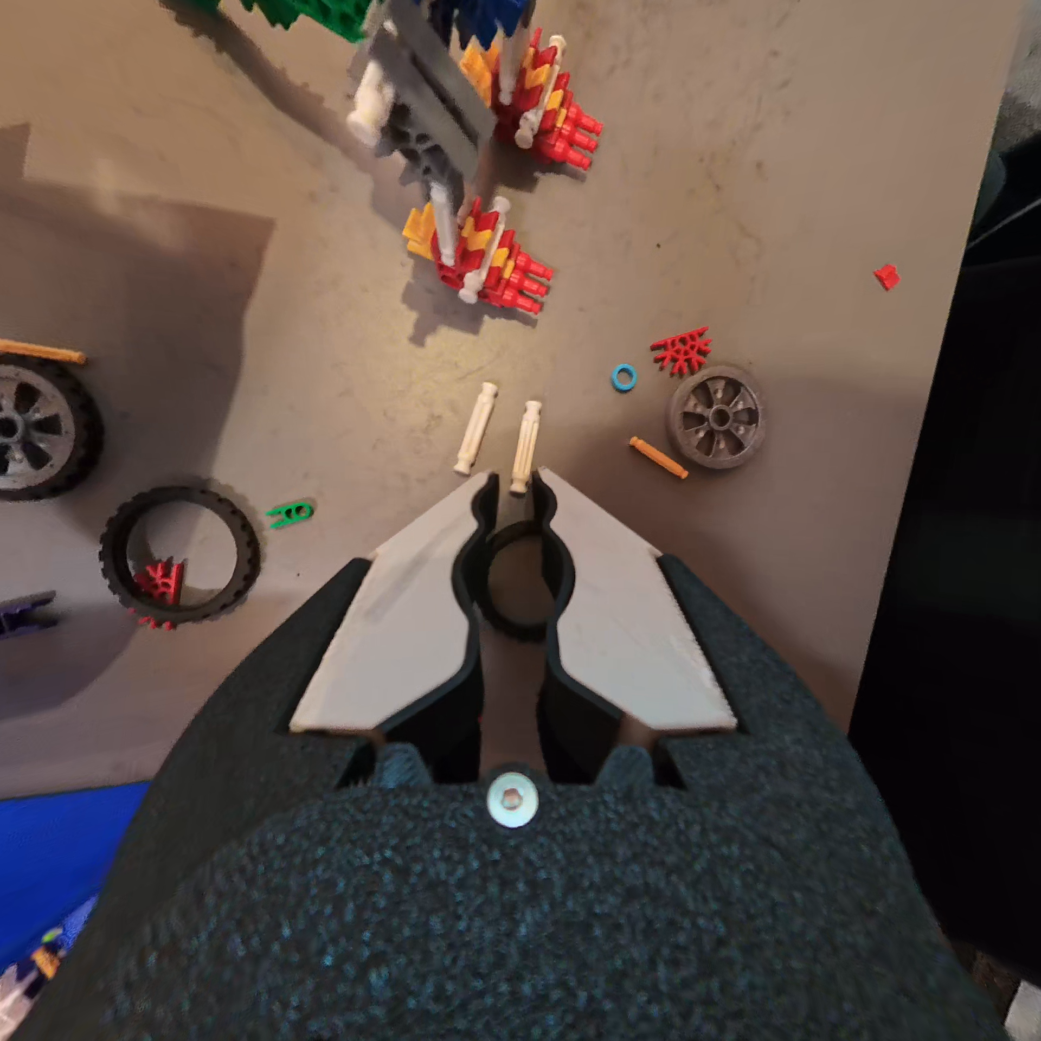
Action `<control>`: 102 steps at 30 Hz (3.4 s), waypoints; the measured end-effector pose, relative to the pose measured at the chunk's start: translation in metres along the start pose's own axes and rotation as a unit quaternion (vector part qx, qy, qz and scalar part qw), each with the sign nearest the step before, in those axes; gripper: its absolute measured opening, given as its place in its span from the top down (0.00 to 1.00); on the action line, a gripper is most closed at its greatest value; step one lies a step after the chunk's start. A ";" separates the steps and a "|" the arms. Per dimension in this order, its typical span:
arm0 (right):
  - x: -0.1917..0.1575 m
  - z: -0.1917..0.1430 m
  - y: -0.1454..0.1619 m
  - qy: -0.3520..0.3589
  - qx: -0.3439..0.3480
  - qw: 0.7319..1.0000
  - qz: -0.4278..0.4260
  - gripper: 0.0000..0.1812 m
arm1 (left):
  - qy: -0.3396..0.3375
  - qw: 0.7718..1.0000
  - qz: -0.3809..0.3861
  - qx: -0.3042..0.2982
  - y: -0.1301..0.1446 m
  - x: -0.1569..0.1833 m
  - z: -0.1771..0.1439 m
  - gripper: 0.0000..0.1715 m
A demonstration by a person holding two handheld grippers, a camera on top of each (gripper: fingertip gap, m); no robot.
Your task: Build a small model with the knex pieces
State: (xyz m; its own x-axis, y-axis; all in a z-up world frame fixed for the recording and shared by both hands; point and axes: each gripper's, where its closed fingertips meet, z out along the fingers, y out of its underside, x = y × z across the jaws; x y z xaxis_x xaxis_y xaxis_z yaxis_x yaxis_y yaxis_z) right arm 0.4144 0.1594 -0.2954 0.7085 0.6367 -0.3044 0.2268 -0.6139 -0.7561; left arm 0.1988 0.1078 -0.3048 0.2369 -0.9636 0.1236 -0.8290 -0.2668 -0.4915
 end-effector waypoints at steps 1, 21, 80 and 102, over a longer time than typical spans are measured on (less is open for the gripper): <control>0.000 0.000 0.000 0.000 0.000 1.000 0.000 0.86 | 0.001 1.000 -0.008 0.004 0.001 0.000 -0.002 0.93; -0.001 0.006 0.007 -0.008 -0.030 1.000 0.002 0.87 | -0.210 0.969 -0.127 -0.006 0.101 -0.153 -0.192 0.91; 0.004 0.008 0.009 0.001 -0.040 0.999 0.015 0.90 | -0.141 0.947 -0.181 -0.225 0.181 -0.295 -0.152 0.79; 0.004 0.008 0.009 0.001 -0.042 0.999 0.016 0.90 | -0.085 0.970 -0.185 -0.133 0.164 -0.225 -0.170 0.83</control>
State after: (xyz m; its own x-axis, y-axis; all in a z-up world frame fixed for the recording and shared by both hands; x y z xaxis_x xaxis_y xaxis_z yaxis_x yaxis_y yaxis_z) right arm 0.4134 0.1599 -0.3083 0.7168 0.6163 -0.3263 0.2602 -0.6705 -0.6947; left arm -0.0771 0.2784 -0.2667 0.6043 -0.7911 0.0949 -0.7672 -0.6099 -0.1988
